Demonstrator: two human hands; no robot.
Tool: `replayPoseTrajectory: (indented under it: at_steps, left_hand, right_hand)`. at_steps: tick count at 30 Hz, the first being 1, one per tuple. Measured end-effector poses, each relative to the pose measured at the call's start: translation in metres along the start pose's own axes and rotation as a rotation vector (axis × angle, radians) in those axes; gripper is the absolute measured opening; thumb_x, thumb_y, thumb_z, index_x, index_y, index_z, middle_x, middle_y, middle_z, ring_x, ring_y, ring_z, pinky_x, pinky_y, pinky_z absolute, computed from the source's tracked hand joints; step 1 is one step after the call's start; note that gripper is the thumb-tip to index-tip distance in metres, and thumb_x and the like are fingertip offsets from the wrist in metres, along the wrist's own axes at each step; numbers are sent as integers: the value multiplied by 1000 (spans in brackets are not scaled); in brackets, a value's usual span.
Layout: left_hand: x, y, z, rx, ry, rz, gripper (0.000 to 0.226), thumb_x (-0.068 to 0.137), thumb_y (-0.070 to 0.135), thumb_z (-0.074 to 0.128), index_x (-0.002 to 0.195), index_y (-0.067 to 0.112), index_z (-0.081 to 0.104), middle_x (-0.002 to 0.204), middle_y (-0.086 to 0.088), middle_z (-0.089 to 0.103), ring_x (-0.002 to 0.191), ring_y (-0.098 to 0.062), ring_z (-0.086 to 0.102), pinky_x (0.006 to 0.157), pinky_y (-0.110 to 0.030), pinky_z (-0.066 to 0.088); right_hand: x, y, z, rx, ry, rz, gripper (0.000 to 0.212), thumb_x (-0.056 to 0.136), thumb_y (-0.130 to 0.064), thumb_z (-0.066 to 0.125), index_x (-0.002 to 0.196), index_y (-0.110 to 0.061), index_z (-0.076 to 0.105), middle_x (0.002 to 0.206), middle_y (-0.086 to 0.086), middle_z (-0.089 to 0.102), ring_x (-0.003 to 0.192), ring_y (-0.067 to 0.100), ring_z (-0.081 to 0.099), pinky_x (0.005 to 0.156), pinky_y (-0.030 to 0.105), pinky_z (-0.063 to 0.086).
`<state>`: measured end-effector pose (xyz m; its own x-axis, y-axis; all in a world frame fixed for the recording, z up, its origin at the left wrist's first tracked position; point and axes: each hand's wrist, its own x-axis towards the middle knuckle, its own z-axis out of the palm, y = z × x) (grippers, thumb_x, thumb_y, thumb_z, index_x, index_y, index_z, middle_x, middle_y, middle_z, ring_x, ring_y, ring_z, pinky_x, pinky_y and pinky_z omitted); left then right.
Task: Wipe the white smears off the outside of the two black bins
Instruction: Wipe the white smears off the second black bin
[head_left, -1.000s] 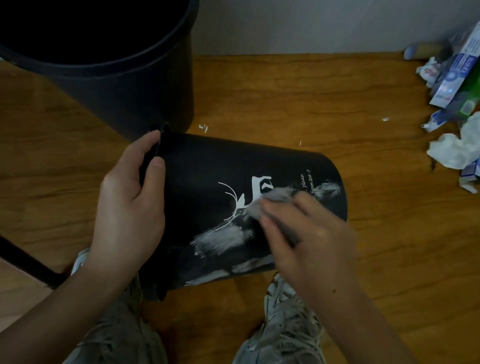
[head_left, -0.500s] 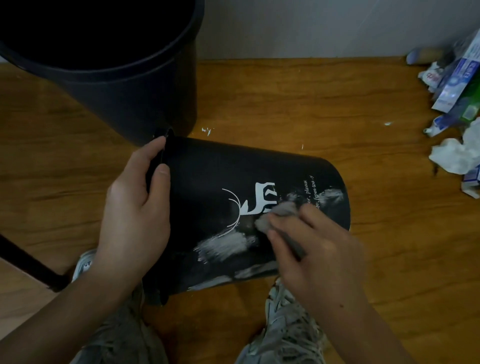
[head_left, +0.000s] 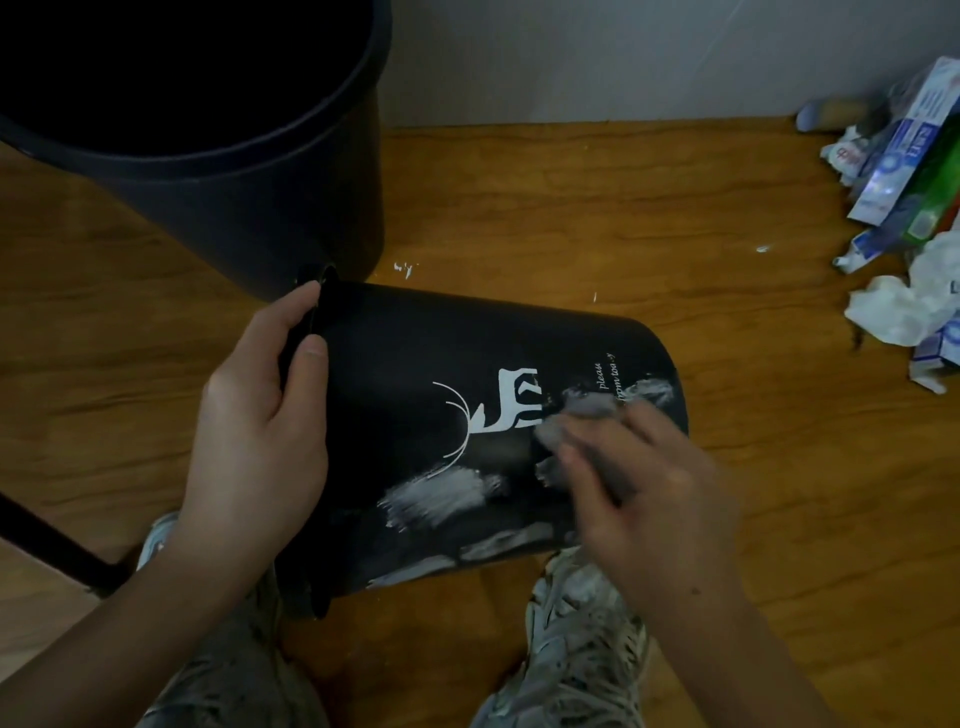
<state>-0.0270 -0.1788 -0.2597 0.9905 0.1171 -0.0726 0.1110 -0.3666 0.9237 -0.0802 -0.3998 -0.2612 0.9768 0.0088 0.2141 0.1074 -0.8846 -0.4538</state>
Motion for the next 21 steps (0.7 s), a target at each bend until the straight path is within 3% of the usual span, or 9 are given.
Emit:
replayPoseTrajectory:
  at_steps: [3, 8, 10, 12, 16, 19, 21]
  left_hand:
    - [-2, 1, 1, 12, 5, 22, 33, 102, 11, 40, 133, 18, 49, 79, 40, 58, 78, 24, 53, 64, 2, 40]
    - [-6, -3, 1, 31, 21, 35, 33, 102, 11, 41, 133, 18, 49, 79, 41, 57, 75, 22, 53, 63, 1, 40]
    - [-6, -4, 2, 22, 29, 41, 34, 101, 10, 41, 134, 14, 50, 88, 41, 56, 87, 22, 53, 70, 2, 39]
    - [-6, -2, 2, 18, 32, 45, 35, 101, 9, 41, 135, 14, 49, 97, 36, 54, 95, 22, 52, 75, 2, 39]
    - [-5, -3, 1, 33, 35, 41, 35, 102, 11, 41, 136, 15, 49, 103, 33, 52, 97, 23, 51, 77, 3, 39]
    - [-4, -2, 1, 40, 26, 33, 36, 102, 12, 40, 137, 15, 49, 106, 35, 50, 101, 25, 49, 79, 4, 37]
    - [-8, -2, 0, 45, 25, 36, 34, 102, 10, 40, 134, 16, 50, 96, 41, 54, 94, 28, 49, 76, 5, 37]
  right_hand:
    - [1, 11, -6, -38, 34, 74, 26, 88, -31, 55, 96, -17, 74, 85, -5, 61, 69, 2, 48, 61, 2, 29]
    - [14, -20, 15, 28, 1, -69, 24, 94, -30, 54, 104, -19, 72, 89, -3, 63, 71, 2, 53, 58, 9, 41]
    - [16, -19, 14, 29, -17, -73, 22, 95, -29, 55, 104, -20, 72, 87, -5, 62, 69, 2, 52, 57, 8, 39]
    - [16, -2, 6, 5, -6, 17, 17, 94, -26, 60, 104, -21, 72, 87, -8, 61, 67, -1, 48, 57, 3, 31]
    - [30, 22, -11, -84, -34, 209, 16, 94, -31, 61, 100, -22, 73, 85, -6, 63, 68, 4, 50, 56, 9, 26]
    - [35, -3, 0, -92, -70, 71, 13, 93, -28, 61, 99, -22, 71, 86, -6, 62, 67, 0, 46, 56, 5, 25]
    - [21, -19, 9, -5, -75, -41, 16, 93, -26, 58, 100, -20, 72, 88, -6, 61, 69, -3, 46, 59, 3, 30]
